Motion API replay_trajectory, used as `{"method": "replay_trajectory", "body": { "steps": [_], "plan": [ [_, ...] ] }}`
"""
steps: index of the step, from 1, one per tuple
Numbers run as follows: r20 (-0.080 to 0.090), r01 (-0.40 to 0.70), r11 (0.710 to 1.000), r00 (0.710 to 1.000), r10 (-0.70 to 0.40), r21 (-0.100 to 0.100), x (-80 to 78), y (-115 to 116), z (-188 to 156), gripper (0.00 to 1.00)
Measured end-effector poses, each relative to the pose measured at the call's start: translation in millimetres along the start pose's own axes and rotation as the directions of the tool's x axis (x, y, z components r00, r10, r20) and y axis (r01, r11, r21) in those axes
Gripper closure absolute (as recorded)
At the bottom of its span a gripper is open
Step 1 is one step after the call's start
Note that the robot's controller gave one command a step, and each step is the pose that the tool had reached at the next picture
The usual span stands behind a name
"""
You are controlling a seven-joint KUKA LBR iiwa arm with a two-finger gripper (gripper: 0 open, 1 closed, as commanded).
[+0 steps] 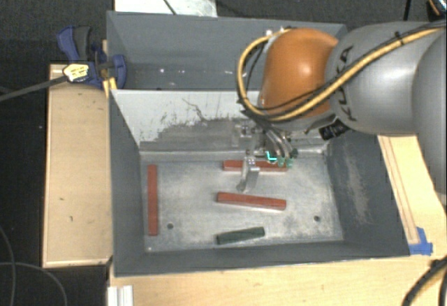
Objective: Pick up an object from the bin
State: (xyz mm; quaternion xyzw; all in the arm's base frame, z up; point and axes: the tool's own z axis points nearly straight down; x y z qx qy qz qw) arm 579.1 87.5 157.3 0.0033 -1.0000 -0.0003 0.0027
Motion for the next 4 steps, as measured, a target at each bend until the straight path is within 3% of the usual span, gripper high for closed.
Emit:
{"method": "replay_trajectory", "body": {
  "steps": [1, 2, 3, 4],
  "plan": [
    [0.001, -0.058, 0.998, 0.998, 0.058, -0.001, 2.6, -20.5, 85.5, 0.00],
    [0.014, 0.081, 0.997, 0.997, -0.081, 0.002, -13.0, -65.6, 85.5, 0.00],
    [0.010, 0.079, 0.997, 0.997, -0.079, 0.000, -12.1, -64.5, 86.2, 1.00],
    [0.017, 0.080, 0.997, 0.997, -0.080, 0.002, -8.0, -69.1, -45.7, 1.00]
  ]
}}
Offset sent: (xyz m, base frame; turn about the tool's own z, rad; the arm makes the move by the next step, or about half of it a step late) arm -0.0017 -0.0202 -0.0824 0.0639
